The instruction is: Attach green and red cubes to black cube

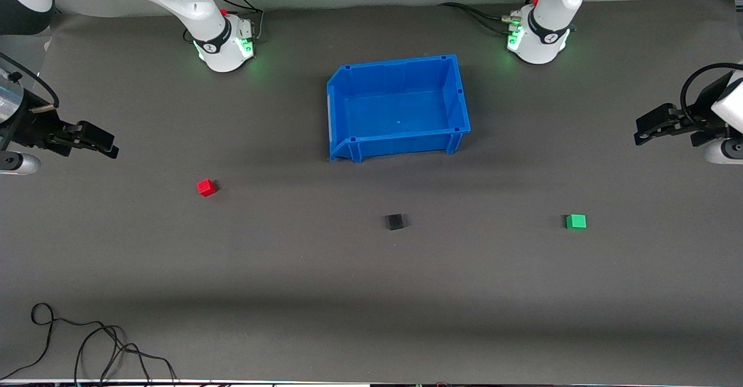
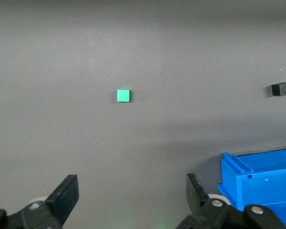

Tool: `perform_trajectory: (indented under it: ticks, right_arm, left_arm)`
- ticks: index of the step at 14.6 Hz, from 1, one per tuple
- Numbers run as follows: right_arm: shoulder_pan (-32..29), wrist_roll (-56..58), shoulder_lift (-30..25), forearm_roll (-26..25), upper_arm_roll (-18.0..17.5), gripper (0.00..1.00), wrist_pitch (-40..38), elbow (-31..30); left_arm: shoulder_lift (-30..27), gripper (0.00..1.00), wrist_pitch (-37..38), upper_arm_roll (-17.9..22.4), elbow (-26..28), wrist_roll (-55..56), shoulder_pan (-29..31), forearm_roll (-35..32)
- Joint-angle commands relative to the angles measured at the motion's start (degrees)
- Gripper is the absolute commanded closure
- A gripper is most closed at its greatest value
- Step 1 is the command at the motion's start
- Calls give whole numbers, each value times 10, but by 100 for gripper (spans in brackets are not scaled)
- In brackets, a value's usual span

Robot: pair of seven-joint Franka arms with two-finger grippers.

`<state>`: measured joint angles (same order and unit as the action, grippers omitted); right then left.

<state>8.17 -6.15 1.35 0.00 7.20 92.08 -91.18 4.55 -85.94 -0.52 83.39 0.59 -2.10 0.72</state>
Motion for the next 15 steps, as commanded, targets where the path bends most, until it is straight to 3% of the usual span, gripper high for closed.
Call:
perform_trajectory:
  ticks: [1, 11, 15]
  right_arm:
    - [-11, 2, -8, -5, -10, 0, 1, -6]
    - [-4, -19, -3, 2, -6, 0, -5, -1]
    - [-4, -76, 24, 2, -7, 0, -11, 0]
  left_arm:
    - [-9, 0, -3, 1, 4, -7, -3, -8]
    - [-9, 0, 0, 2, 5, -8, -2, -9]
    - [-7, 0, -2, 2, 7, -8, -3, -9]
